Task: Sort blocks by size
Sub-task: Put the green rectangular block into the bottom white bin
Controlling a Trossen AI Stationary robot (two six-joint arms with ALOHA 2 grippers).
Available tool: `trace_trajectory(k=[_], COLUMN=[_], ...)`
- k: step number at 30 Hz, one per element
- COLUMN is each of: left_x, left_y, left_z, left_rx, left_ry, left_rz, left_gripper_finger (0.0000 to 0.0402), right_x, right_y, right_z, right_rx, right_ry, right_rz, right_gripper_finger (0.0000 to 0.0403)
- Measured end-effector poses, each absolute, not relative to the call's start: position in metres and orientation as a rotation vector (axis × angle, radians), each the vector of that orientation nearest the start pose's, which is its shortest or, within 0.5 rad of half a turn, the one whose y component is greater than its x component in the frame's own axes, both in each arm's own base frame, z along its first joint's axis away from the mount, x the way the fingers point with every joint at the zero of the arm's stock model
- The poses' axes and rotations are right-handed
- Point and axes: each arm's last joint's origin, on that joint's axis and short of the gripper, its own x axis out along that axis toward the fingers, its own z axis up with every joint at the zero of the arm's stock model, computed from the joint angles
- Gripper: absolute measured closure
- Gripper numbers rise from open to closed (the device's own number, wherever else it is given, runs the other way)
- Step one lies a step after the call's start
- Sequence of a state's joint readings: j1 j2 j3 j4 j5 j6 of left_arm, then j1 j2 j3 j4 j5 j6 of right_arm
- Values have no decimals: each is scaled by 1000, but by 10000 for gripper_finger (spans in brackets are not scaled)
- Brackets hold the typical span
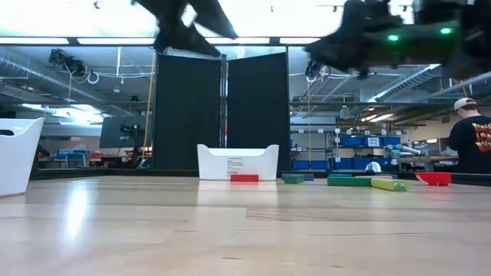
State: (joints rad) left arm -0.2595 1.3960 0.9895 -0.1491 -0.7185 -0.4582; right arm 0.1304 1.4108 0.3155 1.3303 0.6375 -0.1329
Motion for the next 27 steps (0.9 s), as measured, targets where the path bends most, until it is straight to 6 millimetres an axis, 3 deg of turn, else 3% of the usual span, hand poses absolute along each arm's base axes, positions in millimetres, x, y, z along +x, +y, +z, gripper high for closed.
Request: trace_trajectory(k=[4, 9, 14, 19, 27], left_x=[325, 365, 400, 432, 458], left_y=[-33, -11, 4, 19, 39], left_z=[245, 209, 183, 170, 152], left_rx=[-286, -367, -389, -397, -353], left_ry=[414, 474, 522, 513, 578], left_rz=[537, 549, 603, 645, 728], left_gripper_finger=[108, 108, 108, 108, 108], right_x=[199, 178, 175, 176, 176], right_y=[8, 5, 6, 8, 8], right_z=[195, 200, 204, 204, 205], right_rx=[-24, -25, -35, -62, -63], right_ry=[-215, -262, -281, -270, -274], right_rz=[-557, -577, -571, -564, -564], right_gripper_finger=[252, 248, 247, 247, 247])
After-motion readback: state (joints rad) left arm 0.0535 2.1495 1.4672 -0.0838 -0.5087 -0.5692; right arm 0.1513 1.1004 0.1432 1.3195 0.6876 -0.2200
